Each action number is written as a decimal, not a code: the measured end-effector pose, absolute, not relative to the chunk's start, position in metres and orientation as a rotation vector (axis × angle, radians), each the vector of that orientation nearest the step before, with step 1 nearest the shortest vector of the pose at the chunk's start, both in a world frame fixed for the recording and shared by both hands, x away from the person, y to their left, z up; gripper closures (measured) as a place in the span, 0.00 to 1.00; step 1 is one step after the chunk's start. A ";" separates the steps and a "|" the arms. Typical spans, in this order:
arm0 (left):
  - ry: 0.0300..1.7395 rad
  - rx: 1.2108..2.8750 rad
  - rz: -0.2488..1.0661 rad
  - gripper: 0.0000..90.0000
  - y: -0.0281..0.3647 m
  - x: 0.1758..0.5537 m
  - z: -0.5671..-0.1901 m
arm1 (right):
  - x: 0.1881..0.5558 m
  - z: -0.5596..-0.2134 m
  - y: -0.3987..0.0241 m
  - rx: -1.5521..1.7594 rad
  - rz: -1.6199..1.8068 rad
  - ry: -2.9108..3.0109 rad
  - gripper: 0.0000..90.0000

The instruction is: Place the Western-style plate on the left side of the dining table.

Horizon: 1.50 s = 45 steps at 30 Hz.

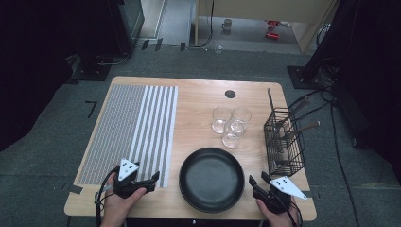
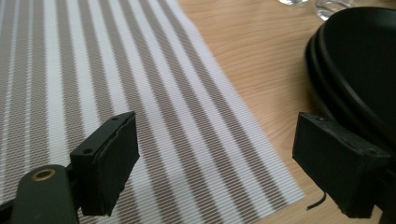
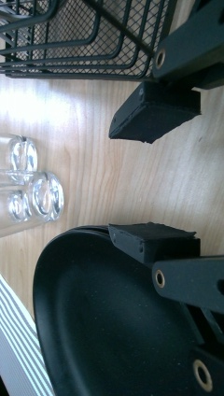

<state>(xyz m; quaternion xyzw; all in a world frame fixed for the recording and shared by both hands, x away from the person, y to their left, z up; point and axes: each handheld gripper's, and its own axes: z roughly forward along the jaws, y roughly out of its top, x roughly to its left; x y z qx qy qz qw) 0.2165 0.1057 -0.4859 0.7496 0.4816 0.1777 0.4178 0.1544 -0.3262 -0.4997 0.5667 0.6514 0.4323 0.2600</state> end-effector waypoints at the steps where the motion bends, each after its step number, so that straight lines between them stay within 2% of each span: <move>1: 1.204 1.881 0.444 0.16 0.104 0.217 -0.486 | 0.155 -0.500 -0.325 1.542 1.176 1.756 0.53; 8: 1.154 1.894 0.414 0.17 0.087 0.216 -0.483 | 0.157 -0.501 -0.318 1.564 1.216 1.771 0.55; 16: 1.098 1.872 0.320 0.18 0.057 0.211 -0.479 | 0.150 -0.498 -0.314 1.639 1.344 1.778 0.70; 23: 1.044 1.913 0.331 0.18 0.032 0.200 -0.483 | 0.151 -0.498 -0.313 1.714 1.394 1.765 0.81; 24: 1.038 1.920 0.321 0.23 0.030 0.199 -0.484 | 0.154 -0.500 -0.310 1.732 1.393 1.760 0.83; 30: 1.026 1.936 0.331 0.34 0.018 0.195 -0.490 | 0.157 -0.503 -0.299 1.755 1.354 1.712 0.85; 34: 1.040 1.939 0.340 0.36 0.012 0.194 -0.493 | 0.158 -0.503 -0.294 1.762 1.316 1.679 0.87; 39: 1.076 1.919 0.337 0.46 0.014 0.196 -0.494 | 0.159 -0.502 -0.296 1.841 1.347 1.632 0.88; 45: 1.085 1.918 0.330 0.48 0.016 0.196 -0.496 | 0.158 -0.499 -0.298 1.873 1.376 1.608 0.94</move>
